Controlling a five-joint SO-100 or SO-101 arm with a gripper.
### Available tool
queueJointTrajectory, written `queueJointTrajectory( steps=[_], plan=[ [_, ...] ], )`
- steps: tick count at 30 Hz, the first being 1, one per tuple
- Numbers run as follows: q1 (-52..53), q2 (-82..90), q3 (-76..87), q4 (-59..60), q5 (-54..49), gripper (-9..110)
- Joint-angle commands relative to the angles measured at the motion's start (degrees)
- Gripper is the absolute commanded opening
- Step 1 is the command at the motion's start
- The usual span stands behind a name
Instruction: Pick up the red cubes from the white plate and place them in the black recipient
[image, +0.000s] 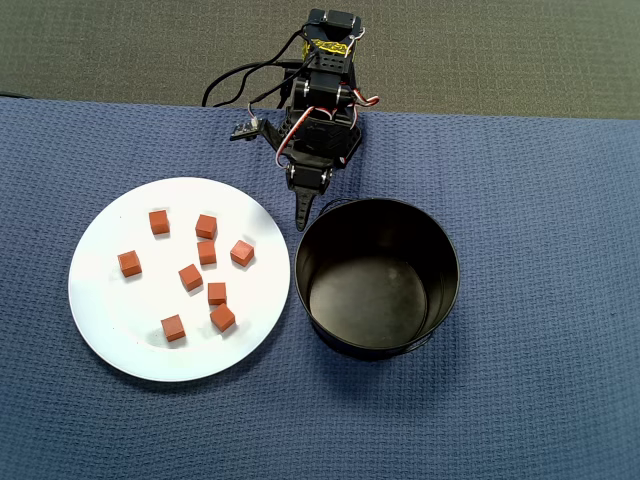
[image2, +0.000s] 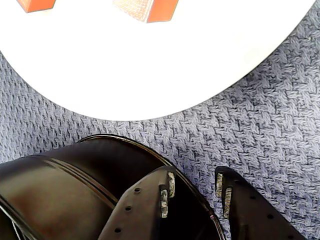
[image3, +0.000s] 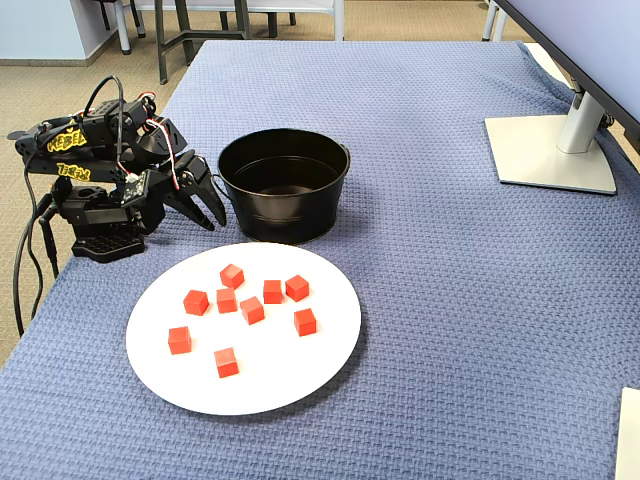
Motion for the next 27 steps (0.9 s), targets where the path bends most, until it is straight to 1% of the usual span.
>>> queueJointTrajectory(
  steps=[1, 13, 20, 23, 24, 26, 27],
  plan=[
    [8.2, -5.7, -1.0, -8.1, -18.4, 0],
    [8.5, -6.6, -1.8, -8.2, -18.2, 2],
    [13.9, -9.6, -14.2, 3.2, -16.3, 7],
    [16.3, -12.0, -16.0, 3.3, -11.7, 9],
    [16.7, -13.4, -16.5, 3.0, -10.2, 8],
    [17.0, -16.7, -18.3, 3.0, -10.2, 5],
    [17.1, -18.6, -19.2, 2.9, -9.9, 6]
  ],
)
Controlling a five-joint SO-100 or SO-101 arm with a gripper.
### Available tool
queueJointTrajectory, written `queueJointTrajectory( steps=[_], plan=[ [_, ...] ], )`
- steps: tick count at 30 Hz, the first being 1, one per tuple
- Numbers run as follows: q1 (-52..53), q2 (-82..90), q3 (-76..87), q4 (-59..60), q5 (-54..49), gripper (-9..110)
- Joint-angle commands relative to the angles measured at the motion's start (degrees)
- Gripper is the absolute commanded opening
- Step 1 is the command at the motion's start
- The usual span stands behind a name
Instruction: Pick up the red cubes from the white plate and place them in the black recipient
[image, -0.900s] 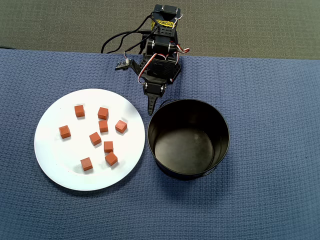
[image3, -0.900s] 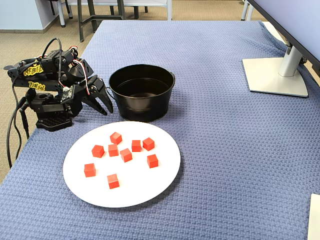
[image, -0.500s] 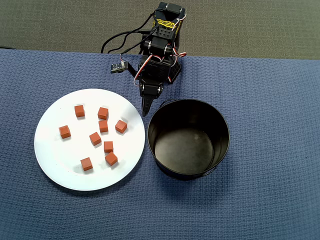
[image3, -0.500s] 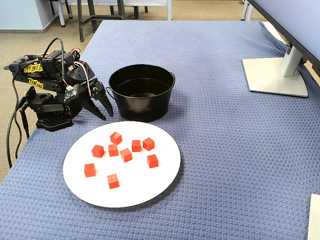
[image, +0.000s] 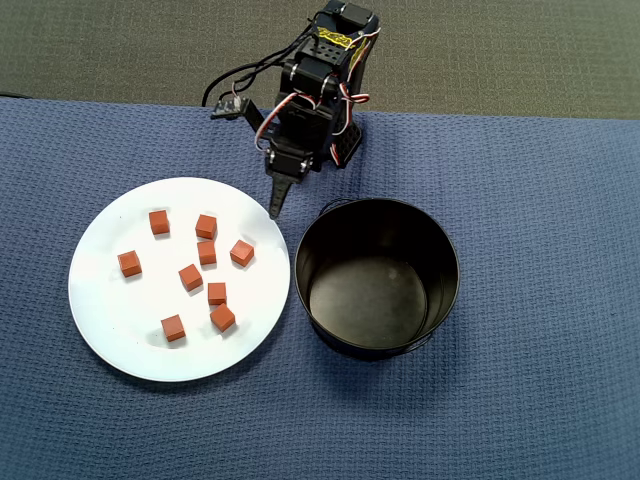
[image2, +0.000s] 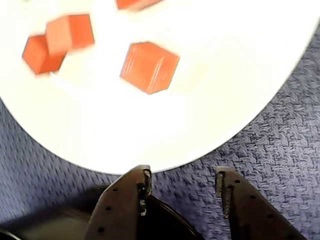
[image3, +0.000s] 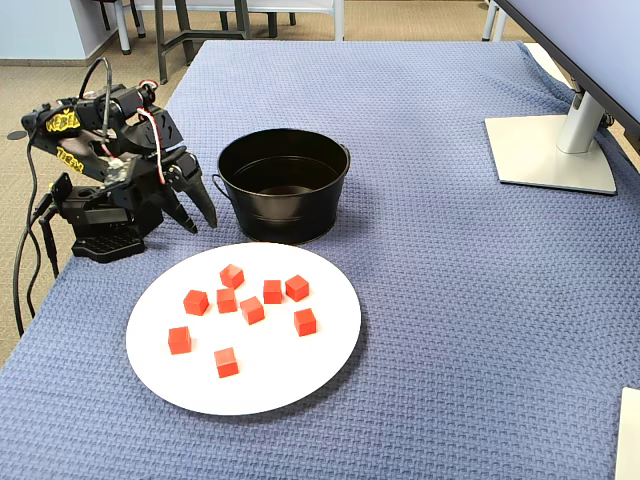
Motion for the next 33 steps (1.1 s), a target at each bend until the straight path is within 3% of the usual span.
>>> queueJointTrajectory(
  steps=[1, 17, 23, 33],
  plan=[
    [2.5, -7.2, -7.3, 0.0, 2.7, 8],
    [8.3, -44.2, -31.2, -1.1, 21.4, 15],
    [6.6, -54.3, -38.8, 1.9, 15.6, 21],
    [7.9, -67.9, -43.9, -2.7, 11.1, 21]
  ],
)
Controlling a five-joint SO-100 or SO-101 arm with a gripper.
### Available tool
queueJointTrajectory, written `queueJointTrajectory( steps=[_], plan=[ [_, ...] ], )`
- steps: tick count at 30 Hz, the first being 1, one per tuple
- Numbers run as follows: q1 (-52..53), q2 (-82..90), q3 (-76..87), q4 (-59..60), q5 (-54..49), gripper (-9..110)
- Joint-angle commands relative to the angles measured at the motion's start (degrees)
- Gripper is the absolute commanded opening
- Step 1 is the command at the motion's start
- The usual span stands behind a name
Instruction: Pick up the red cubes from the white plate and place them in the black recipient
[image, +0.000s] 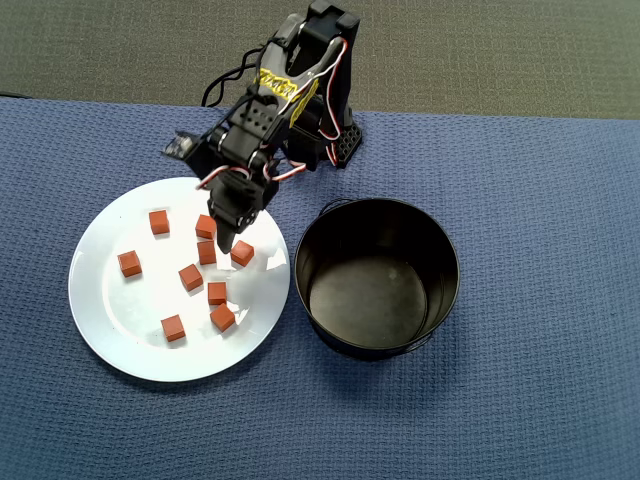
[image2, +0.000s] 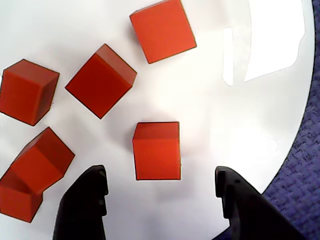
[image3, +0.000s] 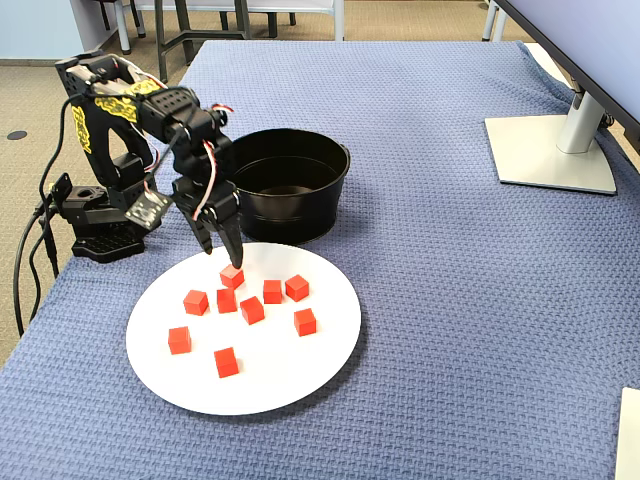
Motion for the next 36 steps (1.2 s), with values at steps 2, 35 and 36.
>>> queueJointTrajectory(
  steps=[2, 35, 36],
  plan=[
    [0.8, -4.0, -5.8, -1.4, -2.2, 21],
    [-2.2, -15.0, -10.0, -3.0, -13.0, 16],
    [-2.3, -15.0, -10.0, -3.1, -13.2, 16]
  ],
)
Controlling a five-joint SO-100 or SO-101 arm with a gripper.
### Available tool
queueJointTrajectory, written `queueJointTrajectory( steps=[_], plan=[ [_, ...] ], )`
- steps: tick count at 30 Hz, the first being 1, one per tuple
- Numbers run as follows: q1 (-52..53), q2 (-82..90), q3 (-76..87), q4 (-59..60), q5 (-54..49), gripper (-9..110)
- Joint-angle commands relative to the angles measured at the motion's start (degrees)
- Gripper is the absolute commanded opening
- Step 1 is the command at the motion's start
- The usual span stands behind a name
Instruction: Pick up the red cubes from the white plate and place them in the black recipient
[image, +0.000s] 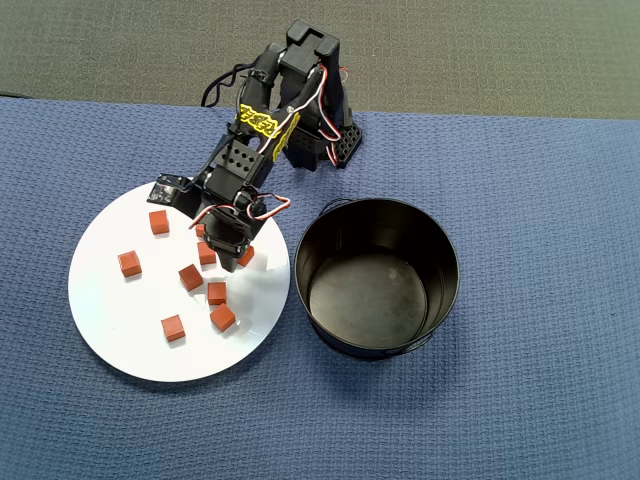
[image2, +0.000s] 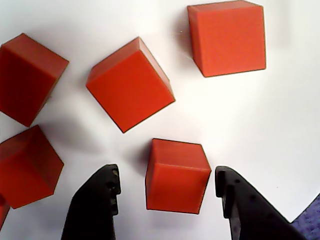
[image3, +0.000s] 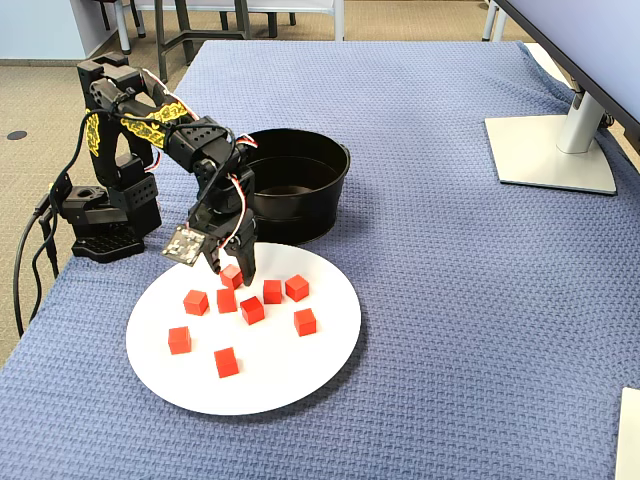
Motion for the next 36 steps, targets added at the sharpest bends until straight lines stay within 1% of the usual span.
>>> queueJointTrajectory(
  steps=[1, 8, 11, 13, 16, 19, 27, 31, 36],
  plan=[
    [-1.6, 0.4, -3.1, -0.4, -1.2, 15],
    [-2.8, 0.4, -2.5, -0.5, -1.5, 14],
    [-2.6, 0.4, -2.5, -0.5, -1.8, 4],
    [-2.5, 0.5, -2.6, -0.5, -1.9, 0],
    [-2.4, 1.1, -2.7, -0.2, -1.9, 0],
    [-1.6, 2.8, -4.3, 3.0, -0.8, 0],
    [0.4, 16.1, -10.2, 12.7, 4.2, 0],
    [-2.7, 20.7, -14.0, 15.4, 6.5, 0],
    [-12.1, 22.3, -21.2, 19.7, 12.4, 0]
  ],
)
